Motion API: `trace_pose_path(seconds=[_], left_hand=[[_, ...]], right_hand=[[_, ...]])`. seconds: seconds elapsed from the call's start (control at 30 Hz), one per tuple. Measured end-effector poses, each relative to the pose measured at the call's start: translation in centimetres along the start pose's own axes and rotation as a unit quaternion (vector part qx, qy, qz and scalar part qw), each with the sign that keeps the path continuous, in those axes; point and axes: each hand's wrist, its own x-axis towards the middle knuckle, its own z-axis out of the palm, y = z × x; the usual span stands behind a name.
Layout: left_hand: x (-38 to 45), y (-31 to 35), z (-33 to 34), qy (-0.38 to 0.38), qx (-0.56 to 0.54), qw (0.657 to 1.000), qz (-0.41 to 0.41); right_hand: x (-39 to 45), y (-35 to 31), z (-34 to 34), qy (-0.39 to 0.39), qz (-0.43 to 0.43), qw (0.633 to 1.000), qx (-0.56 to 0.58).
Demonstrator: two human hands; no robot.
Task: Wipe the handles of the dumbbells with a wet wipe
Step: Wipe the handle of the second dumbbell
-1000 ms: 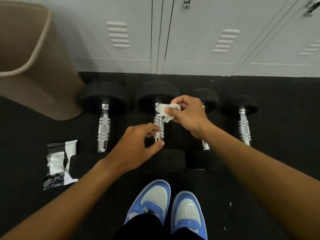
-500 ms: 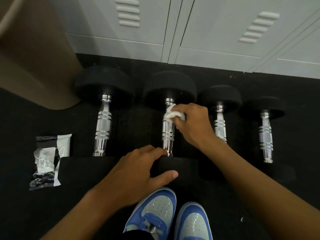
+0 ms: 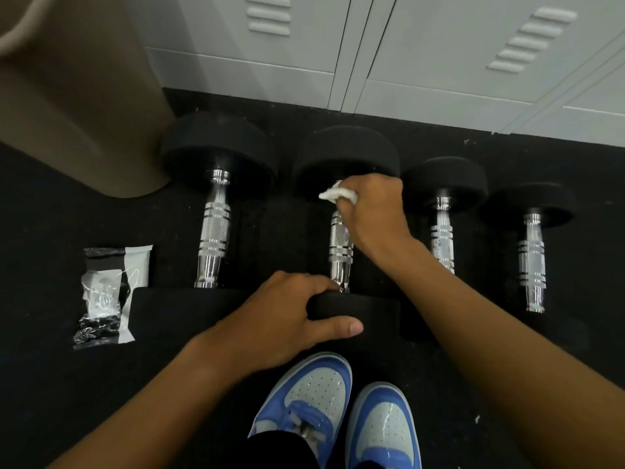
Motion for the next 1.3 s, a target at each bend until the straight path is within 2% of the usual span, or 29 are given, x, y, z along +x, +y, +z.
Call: trace_pose_path(seconds=[0.07, 0.17, 0.27, 0.33, 0.47, 0.5, 0.67, 0.8, 0.9, 0.97, 1.1, 1.23, 1.3], left_hand=[[0.0, 0.0, -0.1, -0.008, -0.010, 1.000, 0.001], [-0.2, 0.0, -0.3, -0.010, -0.023, 1.000, 0.002], [-0.1, 0.2, -0.3, -0.004, -0.017, 1.000, 0.002], [-0.1, 0.5, -0.3, -0.001, -0.012, 1.000, 0.003], [-0.3, 0.5, -0.3, 0.000, -0.016, 1.000, -0.002], [-0.3, 0.5, -0.3, 0.003, -0.017, 1.000, -0.004], [-0.2, 0.7, -0.2, 0.001, -0.020, 1.000, -0.006], [-0.2, 0.9, -0.2, 0.000, -0.024, 1.000, -0.006], [-0.3, 0.8, -0.3, 0.001, -0.029, 1.000, -0.007], [-0.3, 0.7, -0.3, 0.002, -0.028, 1.000, -0.012], [-0.2, 0.8, -0.2, 0.004, -0.032, 0.999, -0.014], [-0.2, 0.8, -0.1, 0.003, -0.036, 0.999, -0.011], [-0.2, 0.7, -0.1, 0.008, -0.037, 0.999, -0.009]], right_hand=[[-1.2, -0.7, 0.7, -0.009, -0.022, 0.999, -0.025], [-3.3, -0.7, -1.1, -0.044, -0.074, 0.996, 0.019], [-0.9, -0.1, -2.5, -0.049, 0.002, 0.997, 0.067], [-0.1, -0.7, -1.7, -0.038, 0.041, 0.998, 0.025], [-3.0, -2.0, -1.5, -0.064, -0.092, 0.993, -0.023], [-3.6, -1.8, -2.4, -0.063, -0.083, 0.994, -0.029], [-2.7, 0.4, -3.3, -0.046, 0.116, 0.992, -0.002], [-2.4, -0.9, -2.2, -0.017, 0.087, 0.995, 0.048], [-3.6, -1.0, -2.2, -0.053, 0.128, 0.988, 0.068], [-3.7, -0.7, -2.3, -0.038, 0.150, 0.983, 0.095], [-1.9, -0.8, -1.5, 0.045, 0.112, 0.989, 0.089], [-2.7, -1.0, -0.7, 0.021, 0.016, 1.000, 0.005], [-3.2, -0.7, -1.4, 0.034, 0.047, 0.997, 0.041]])
